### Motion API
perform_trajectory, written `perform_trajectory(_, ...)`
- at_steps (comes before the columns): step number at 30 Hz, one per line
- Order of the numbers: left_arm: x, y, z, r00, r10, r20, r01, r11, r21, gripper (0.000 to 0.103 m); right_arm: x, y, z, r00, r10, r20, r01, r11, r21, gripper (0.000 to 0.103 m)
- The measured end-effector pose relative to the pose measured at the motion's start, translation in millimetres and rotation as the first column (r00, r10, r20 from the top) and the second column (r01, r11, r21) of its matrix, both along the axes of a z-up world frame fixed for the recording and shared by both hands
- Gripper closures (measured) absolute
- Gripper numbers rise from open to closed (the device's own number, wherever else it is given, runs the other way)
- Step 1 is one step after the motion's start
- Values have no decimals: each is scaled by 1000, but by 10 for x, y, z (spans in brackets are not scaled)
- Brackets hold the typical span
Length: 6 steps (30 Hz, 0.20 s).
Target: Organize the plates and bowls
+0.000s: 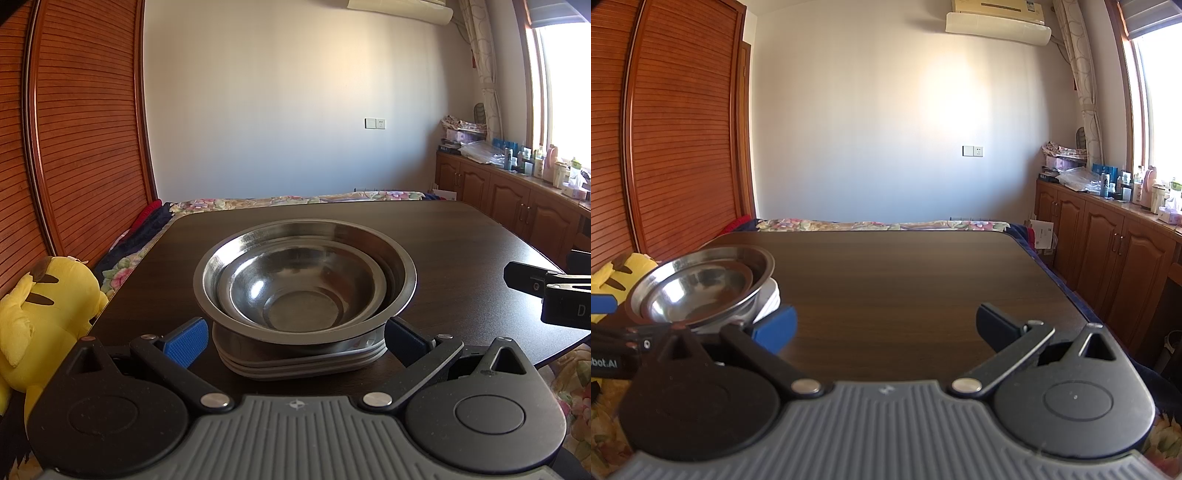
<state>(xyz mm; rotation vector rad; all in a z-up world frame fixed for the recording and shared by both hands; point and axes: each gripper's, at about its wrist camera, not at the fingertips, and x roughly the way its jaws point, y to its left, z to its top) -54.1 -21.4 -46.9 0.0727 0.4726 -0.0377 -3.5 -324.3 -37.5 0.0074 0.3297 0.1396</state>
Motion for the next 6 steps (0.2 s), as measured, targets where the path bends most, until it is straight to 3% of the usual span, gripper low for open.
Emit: perform_trajectory(6, 1, -3, -1, 1000, -1, -2, 1, 1000, -1, 0, 6, 4, -6, 1000, -1, 0, 1, 1000, -1, 0)
